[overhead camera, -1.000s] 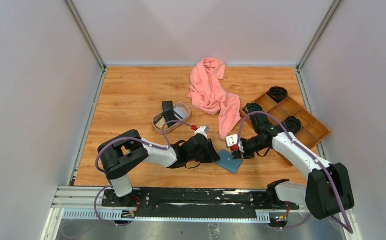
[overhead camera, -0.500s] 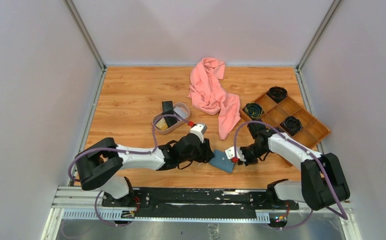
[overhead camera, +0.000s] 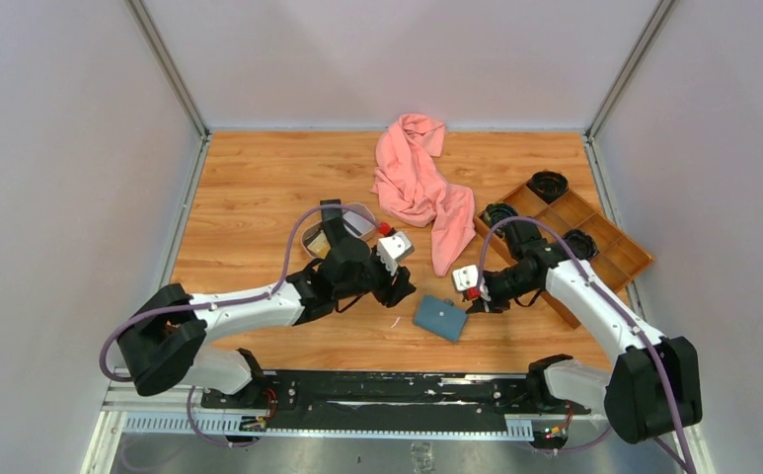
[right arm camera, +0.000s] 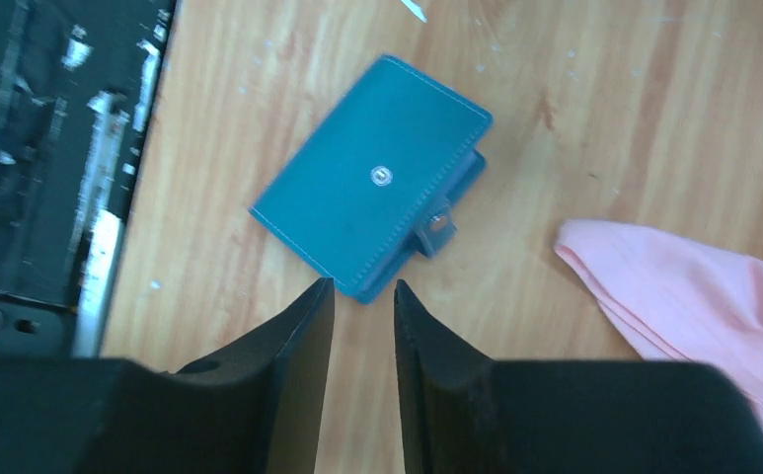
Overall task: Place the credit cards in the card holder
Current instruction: Close the card holder at the center of the board.
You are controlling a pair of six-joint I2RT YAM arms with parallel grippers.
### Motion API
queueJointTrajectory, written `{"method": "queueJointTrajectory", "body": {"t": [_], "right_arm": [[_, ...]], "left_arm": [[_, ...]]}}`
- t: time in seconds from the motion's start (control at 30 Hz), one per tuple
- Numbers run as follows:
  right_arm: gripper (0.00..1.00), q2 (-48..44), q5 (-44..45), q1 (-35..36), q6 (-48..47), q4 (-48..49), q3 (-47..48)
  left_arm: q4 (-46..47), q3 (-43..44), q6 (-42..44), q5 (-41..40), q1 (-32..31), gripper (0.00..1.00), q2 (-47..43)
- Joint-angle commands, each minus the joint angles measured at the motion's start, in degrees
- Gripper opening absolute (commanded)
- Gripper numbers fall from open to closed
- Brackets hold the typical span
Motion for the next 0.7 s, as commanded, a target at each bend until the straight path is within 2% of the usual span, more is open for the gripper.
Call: {"method": "queueJointTrajectory", "body": {"t": [0.0,0.1,0.17,0.3,0.47,0.57,0.67], "right_arm": [[0.35,3.59,-10.94,-0.88,4.71,-6.32,1.01],[0.36,7.58,-12.48,-0.32,7.12,-6.08,1.41],[0.35,9.59,-9.14,1.15,7.39,-3.57,-0.16],[0.28,12.05,-1.57,3.67,12.5,3.81,-1.44],[0.24,11.5,2.68,5.47,10.69,8.1,-4.15],[0.24,10.7,4.58,6.15,8.85,10.24,-6.14],[0.23,11.47,5.6,6.91,9.44,11.27,-6.08]], "left_arm": [[1.6,3.16,18.83,10.76,1.78,0.55,0.9],[1.68,6.57,17.28,16.33,4.63,0.55,3.6],[4.05,7.09,15.82,17.14,5.5,0.55,4.19],[19.24,0.89,14.37,15.61,5.55,0.62,1.8],[42.07,-9.31,12.34,15.11,5.68,0.99,3.97],[54.61,-12.72,11.82,19.51,6.49,1.0,9.72],[58.56,-11.4,10.43,25.07,6.69,0.98,15.77]]}}
